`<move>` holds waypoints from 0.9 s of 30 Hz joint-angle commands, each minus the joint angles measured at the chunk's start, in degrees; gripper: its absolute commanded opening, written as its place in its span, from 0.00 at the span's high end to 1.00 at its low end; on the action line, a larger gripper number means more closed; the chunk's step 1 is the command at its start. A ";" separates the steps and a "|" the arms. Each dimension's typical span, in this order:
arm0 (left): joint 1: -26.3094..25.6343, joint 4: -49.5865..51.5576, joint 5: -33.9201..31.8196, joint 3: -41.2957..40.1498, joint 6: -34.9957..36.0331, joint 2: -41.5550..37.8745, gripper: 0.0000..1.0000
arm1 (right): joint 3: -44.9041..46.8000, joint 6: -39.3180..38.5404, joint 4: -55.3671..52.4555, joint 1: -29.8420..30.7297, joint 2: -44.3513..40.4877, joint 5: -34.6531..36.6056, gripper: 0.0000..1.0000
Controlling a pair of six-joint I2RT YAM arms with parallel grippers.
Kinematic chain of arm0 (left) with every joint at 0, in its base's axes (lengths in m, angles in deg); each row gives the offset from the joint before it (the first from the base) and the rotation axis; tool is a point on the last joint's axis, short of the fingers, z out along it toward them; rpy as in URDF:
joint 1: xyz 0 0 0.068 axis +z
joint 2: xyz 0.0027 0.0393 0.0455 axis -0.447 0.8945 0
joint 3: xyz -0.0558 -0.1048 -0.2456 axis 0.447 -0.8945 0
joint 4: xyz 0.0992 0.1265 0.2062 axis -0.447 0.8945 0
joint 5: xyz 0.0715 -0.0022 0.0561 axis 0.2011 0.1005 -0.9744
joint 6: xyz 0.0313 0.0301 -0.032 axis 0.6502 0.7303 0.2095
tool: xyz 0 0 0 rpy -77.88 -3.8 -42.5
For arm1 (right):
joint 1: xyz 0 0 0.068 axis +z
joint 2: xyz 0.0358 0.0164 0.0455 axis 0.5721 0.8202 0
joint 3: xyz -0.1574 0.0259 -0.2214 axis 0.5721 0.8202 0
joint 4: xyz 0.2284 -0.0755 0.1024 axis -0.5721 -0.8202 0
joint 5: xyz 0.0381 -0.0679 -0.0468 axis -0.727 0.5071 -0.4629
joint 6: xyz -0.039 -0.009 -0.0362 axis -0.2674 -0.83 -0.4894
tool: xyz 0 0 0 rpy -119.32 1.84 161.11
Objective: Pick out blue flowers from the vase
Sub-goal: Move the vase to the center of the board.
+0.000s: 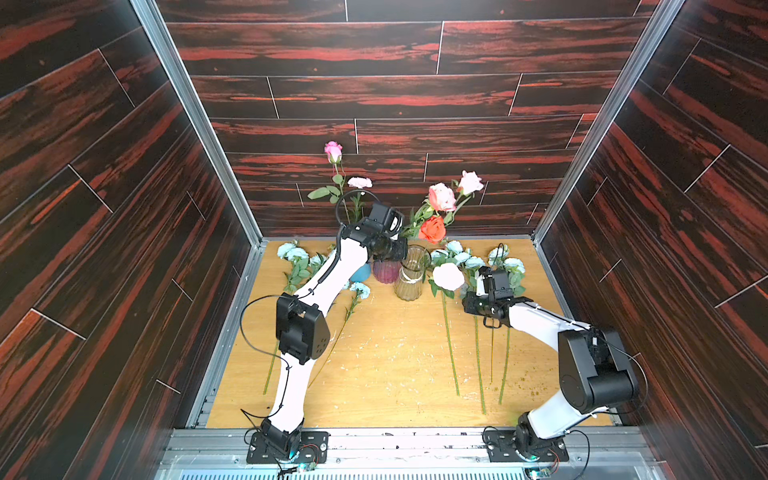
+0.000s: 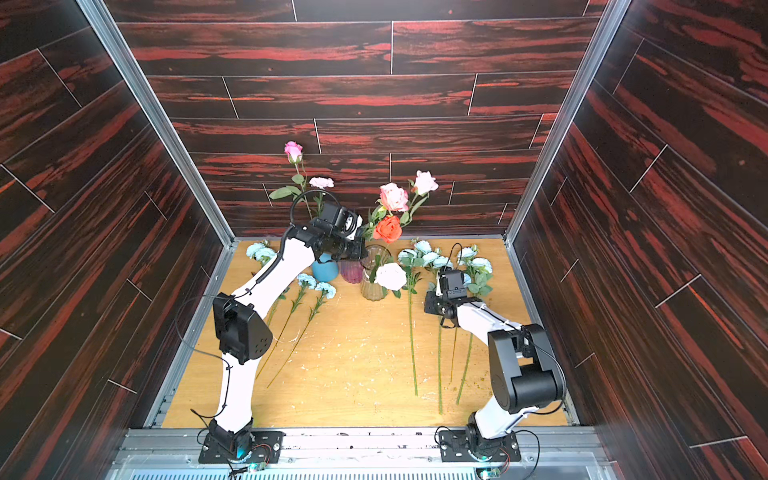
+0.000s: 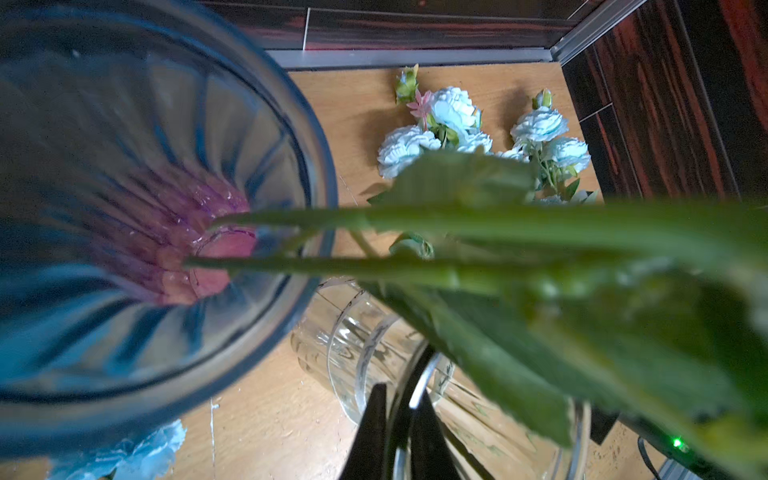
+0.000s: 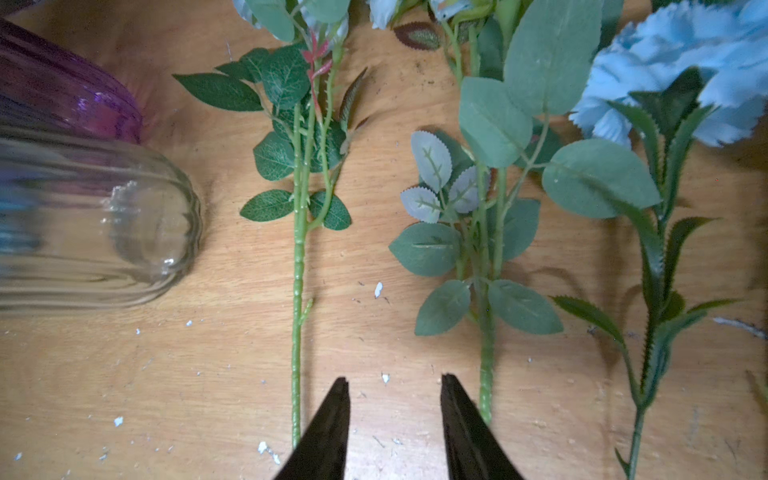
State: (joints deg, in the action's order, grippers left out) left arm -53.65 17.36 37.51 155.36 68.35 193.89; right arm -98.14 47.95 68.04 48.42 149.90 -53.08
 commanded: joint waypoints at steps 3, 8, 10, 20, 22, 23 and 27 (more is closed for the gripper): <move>0.81 -1.84 1.21 1.31 -0.40 0.66 1.00 | -0.66 0.19 -0.09 0.32 1.45 -0.67 0.61; 0.81 -4.63 3.05 1.18 -1.84 1.16 1.00 | -0.72 0.17 -0.06 0.32 1.52 -0.56 0.61; 0.81 -5.95 3.92 1.26 -2.77 1.35 1.00 | -0.85 0.15 -0.16 0.38 1.51 -0.56 0.61; 0.76 -5.94 2.49 5.57 -4.04 3.85 1.00 | -1.12 0.02 -0.43 0.47 1.97 -0.50 0.61; 0.81 -4.79 1.72 7.05 -3.84 4.55 0.99 | -1.21 0.02 -0.43 0.52 1.99 -0.50 0.61; 0.75 -4.32 1.55 7.68 -3.68 4.86 0.96 | -1.21 0.02 -0.43 0.55 1.99 -0.50 0.60; 0.81 -3.34 2.13 9.43 -3.53 5.85 0.77 | -1.21 0.08 -0.50 0.55 1.99 -0.45 0.61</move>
State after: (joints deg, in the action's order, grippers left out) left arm -52.86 14.14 40.04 162.14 64.15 199.68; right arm -98.14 47.95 67.95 48.57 150.62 -53.06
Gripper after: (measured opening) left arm 0.208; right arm 0.394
